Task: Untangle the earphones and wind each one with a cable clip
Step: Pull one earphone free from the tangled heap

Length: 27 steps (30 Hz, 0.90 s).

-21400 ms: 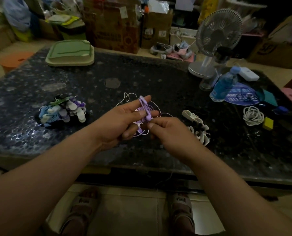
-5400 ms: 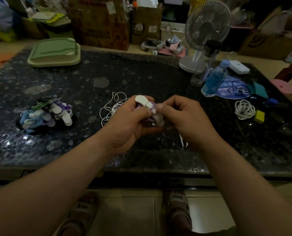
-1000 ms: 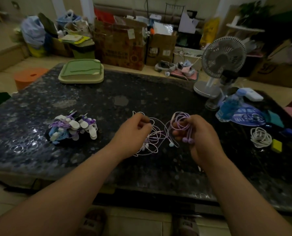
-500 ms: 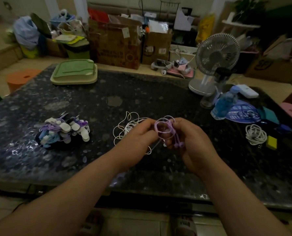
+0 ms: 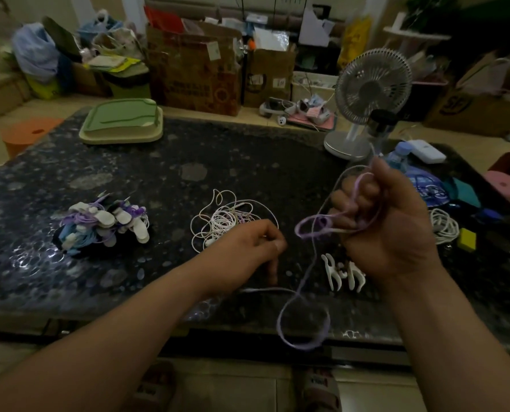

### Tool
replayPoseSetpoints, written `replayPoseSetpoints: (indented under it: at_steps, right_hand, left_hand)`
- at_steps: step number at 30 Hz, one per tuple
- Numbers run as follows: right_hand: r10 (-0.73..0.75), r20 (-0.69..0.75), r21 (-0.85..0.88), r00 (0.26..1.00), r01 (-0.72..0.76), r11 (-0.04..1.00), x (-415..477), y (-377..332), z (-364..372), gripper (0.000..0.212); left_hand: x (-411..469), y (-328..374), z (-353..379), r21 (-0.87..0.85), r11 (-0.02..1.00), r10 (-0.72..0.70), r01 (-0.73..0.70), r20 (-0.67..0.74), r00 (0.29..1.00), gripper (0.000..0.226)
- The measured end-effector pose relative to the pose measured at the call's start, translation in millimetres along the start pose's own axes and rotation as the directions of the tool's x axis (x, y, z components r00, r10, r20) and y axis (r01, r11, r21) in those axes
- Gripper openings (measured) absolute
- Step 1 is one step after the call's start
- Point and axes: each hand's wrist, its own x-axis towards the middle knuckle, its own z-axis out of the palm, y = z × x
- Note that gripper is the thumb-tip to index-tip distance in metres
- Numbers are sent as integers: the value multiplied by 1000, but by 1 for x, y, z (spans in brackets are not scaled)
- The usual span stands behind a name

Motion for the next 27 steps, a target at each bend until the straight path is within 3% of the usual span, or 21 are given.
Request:
replayPoseSetpoints:
  at_steps: [5,9,14,16,18,21,24,25,27]
  right_hand:
    - [90,-24,-195,996,-93,977,-3,7,5,34]
    - [121,-115,-522,986,-164,837,-7,28,20,35]
    - [20,-133,-846,991,-124,519,-13,47,28,32]
    - [-23,-54,-913,998,-40,407,-13,60,30,29]
    - [32,52,-949,998,39,312,-15,70,33,24]
    - [54,87,-927,995,61,370,-18,68,35,32]
    - [-186,-33,-918,982,44,394,-12,47,20,30]
    - [-184,-50,-910,982,30,412,-10,41,14,32]
    - [49,5,-837,999,-22,546,-7,36,10,47]
  left_hand:
    - [-5,13,7,-288,955,-74,64,-22,997,49]
    - [-2,21,6,-545,833,-101,91,12,995,81]
    - [-5,22,12,-605,794,-56,67,37,998,71]
    - [-5,21,16,-681,727,-131,86,-15,991,61]
    - [-3,20,17,-747,655,-244,115,-65,968,42]
    - [0,17,2,-770,634,-267,71,-132,954,29]
    - [-2,24,-21,-655,754,-178,51,-129,975,31]
    - [-5,26,-27,-597,799,-144,74,-70,987,31]
    - [-9,30,-33,-540,836,-71,101,78,994,32]
